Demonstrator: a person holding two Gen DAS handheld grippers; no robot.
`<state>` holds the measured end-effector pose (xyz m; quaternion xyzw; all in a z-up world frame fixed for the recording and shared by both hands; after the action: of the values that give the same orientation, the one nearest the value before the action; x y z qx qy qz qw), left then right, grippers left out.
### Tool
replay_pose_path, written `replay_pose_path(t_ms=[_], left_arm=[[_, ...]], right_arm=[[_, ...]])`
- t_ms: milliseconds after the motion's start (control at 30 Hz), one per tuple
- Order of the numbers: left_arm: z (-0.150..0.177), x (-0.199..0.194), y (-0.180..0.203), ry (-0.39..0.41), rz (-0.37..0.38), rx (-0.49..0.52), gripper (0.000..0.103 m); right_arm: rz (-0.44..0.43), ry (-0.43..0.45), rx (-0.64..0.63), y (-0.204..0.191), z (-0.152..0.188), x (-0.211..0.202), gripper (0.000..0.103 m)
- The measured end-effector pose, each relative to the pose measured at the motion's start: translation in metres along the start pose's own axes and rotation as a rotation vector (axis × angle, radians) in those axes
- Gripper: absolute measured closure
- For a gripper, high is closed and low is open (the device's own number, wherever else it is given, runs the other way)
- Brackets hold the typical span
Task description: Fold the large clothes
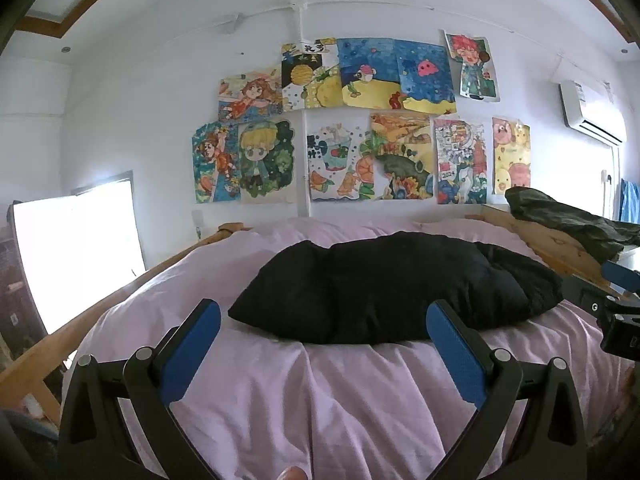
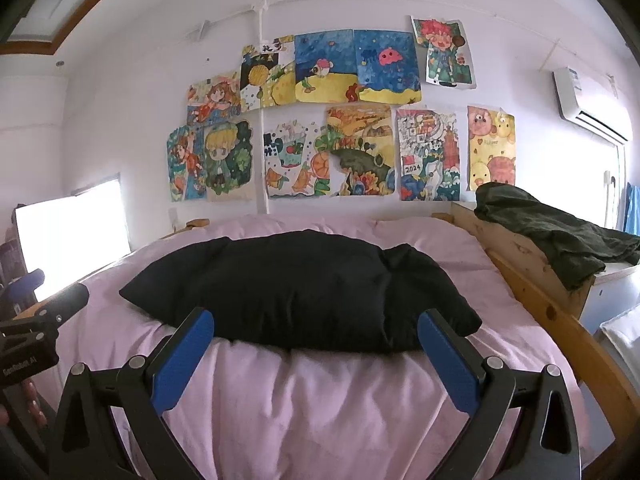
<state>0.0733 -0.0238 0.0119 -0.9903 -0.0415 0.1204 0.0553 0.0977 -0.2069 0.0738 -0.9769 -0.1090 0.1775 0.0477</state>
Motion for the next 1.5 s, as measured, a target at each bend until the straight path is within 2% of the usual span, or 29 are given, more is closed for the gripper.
replay_pose_path(t_ms=[267, 700, 1500], left_arm=[[0.008, 0.006, 0.005, -0.03, -0.026, 0.033, 0.002], [0.015, 0.012, 0.002, -0.044, -0.048, 0.026, 0.002], [0.018, 0.012, 0.0, -0.049, -0.051, 0.032, 0.002]], right_arm=[[0.003, -0.028, -0.007, -0.002, 0.009, 0.006, 0.0], [-0.013, -0.04, -0.008, -0.005, 0.015, 0.008, 0.0], [-0.011, -0.04, -0.005, -0.005, 0.014, 0.008, 0.0]])
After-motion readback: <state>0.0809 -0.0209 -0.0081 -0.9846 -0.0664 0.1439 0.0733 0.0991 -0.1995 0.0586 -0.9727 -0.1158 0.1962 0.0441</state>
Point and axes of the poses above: each gripper's, at about its wrist camera, not at the fingertips, and x roughly the way its jaws point, y to its right, z to its underside, the point moved 6 cm from there along x, roughly the way its jaws point, and after that the axes turned 2 degrees about -y, right-handed, at the moved point
